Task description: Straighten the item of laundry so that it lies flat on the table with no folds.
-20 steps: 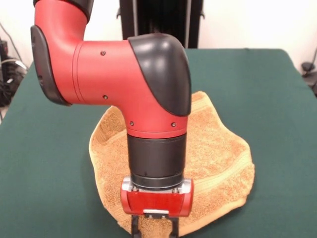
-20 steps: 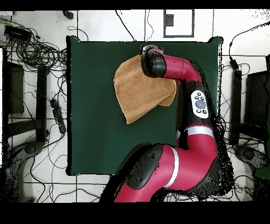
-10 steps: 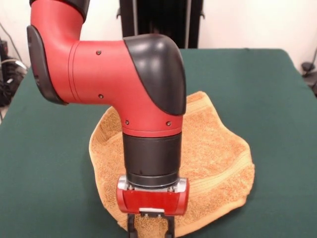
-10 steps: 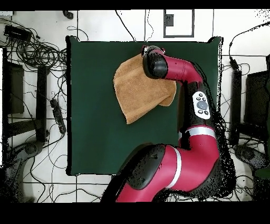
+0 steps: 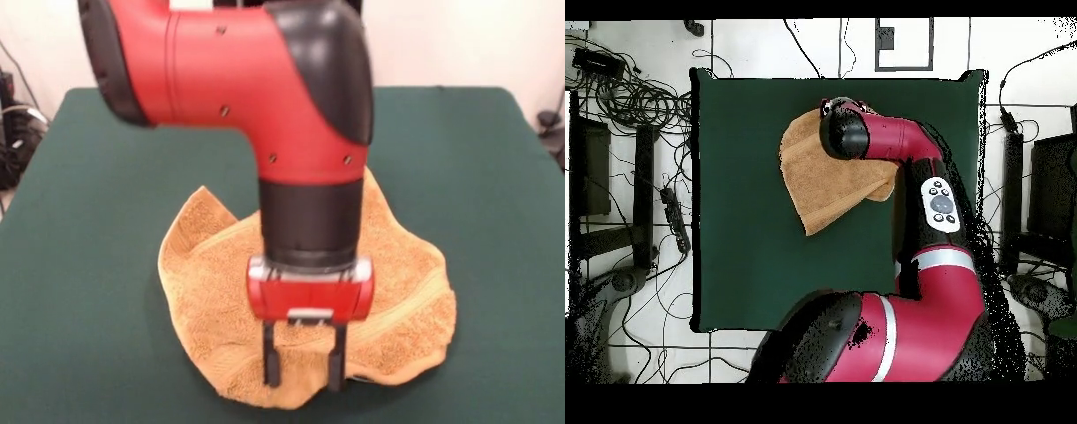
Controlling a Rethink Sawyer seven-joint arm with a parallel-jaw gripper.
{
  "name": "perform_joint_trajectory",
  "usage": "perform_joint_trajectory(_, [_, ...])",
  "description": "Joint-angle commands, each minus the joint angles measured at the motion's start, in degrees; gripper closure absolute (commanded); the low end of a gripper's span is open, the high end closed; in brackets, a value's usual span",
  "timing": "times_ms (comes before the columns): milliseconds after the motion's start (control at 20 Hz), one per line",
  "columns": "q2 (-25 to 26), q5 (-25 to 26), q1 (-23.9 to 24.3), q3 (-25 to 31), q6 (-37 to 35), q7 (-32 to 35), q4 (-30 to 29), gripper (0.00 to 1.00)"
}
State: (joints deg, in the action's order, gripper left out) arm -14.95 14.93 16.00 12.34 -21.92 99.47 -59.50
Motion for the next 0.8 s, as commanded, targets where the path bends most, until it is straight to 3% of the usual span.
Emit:
perform_joint_trajectory(50, [-12.4,-3.0,-5.7,-4.8,-6.7,14.5,-18.7,0.0])
perform_joint_trajectory(350, [-19.1,-7.5,-7.1,-6.6,-5.1,17.3,-29.0,0.0])
perform_joint_trajectory(800, [-17.9,-11.0,-8.2,-8.5,1.0,17.2,-32.8,0.0])
